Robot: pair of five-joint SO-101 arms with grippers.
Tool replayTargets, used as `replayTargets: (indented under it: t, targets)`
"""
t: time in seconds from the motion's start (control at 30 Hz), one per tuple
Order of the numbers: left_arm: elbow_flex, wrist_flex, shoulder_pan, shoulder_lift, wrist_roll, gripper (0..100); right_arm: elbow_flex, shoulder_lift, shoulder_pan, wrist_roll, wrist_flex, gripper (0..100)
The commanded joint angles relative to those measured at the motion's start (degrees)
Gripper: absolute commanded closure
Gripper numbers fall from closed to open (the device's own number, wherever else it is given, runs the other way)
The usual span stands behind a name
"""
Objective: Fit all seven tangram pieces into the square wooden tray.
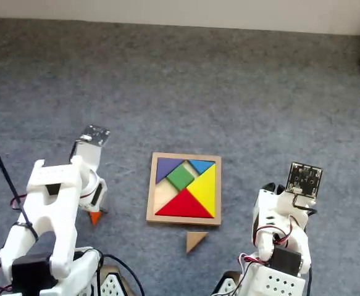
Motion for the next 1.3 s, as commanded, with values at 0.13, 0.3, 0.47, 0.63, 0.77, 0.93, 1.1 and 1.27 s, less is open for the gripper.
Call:
replayTargets:
  t: [0.13,0.3,0.47,0.63,0.77,0.93,1.1,1.27]
  targets:
    - [-3.03,-0.44,-1.89,4.7,0.26,80,5.93,-0.31,-0.48,-0.26,-0.22,94.4]
    - [-11.03,3.25,-1.36,14.55,0.26,89,5.93,-0.31,-0.48,-0.26,-0.22,94.4]
    - [-14.46,4.57,1.36,18.86,0.26,93,5.93,-0.31,-0.48,-0.26,-0.22,94.4]
    - [-14.99,4.84,6.64,18.42,0.44,98,5.93,-0.31,-0.48,-0.26,-0.22,94.4]
    - [-16.66,8.35,11.56,12.97,0.62,99,5.93,-0.31,-0.48,-0.26,-0.22,94.4]
    - [-19.3,13.36,18.59,1.71,3.43,99,5.93,-0.31,-0.57,-0.26,-0.22,94.4]
    - [-21.23,15.03,26.86,-3.91,6.07,99,5.93,-0.31,-0.57,-0.26,-0.22,94.4]
    - [-22.37,14.15,34.68,-3.82,9.76,99,5.93,-0.31,-0.66,-0.26,-0.22,94.4]
